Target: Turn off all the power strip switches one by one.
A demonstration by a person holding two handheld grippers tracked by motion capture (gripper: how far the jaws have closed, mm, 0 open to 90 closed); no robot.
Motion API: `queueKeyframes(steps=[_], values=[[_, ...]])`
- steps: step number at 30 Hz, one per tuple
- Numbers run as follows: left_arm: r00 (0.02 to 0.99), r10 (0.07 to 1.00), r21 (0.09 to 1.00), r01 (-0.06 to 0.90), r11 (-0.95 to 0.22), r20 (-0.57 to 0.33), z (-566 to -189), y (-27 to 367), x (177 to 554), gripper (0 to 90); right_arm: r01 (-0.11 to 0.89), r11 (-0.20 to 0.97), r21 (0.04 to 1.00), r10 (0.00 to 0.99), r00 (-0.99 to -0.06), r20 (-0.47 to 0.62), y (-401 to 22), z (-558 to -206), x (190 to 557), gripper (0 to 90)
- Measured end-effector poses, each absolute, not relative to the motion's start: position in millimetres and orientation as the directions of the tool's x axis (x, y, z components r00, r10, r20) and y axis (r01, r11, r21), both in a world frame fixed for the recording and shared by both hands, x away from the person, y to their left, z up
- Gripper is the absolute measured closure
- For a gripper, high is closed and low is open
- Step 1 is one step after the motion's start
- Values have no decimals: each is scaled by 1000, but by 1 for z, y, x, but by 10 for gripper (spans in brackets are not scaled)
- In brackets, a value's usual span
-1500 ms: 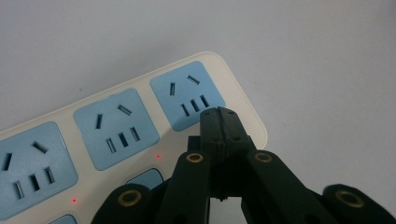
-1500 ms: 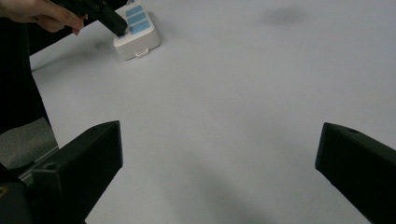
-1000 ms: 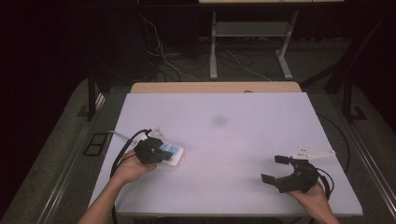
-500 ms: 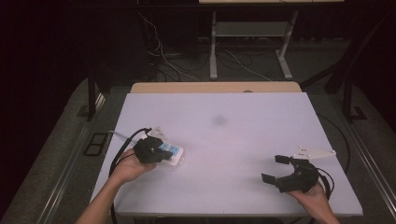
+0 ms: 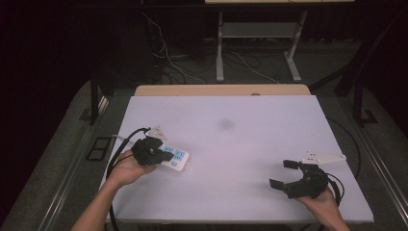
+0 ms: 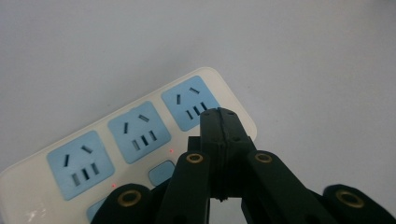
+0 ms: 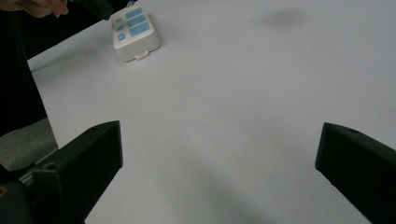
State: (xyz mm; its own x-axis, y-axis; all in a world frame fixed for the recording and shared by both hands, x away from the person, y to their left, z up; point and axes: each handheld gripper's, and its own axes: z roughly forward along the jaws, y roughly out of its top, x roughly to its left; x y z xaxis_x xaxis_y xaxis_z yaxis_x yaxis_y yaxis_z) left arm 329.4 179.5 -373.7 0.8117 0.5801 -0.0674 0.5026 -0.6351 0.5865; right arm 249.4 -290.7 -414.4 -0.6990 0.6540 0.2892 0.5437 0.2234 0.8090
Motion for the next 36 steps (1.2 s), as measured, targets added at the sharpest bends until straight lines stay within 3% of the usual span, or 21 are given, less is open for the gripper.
queueKeyframes(steps=[12,36], values=[[786,615,597,521,-610,-58,-361,199,331,894,542,227,809,651,-703,288,-290,-415,250,5],[772,631,572,550,-608,-71,-379,203,341,894,546,237,804,647,-705,288,-289,-415,250,5]])
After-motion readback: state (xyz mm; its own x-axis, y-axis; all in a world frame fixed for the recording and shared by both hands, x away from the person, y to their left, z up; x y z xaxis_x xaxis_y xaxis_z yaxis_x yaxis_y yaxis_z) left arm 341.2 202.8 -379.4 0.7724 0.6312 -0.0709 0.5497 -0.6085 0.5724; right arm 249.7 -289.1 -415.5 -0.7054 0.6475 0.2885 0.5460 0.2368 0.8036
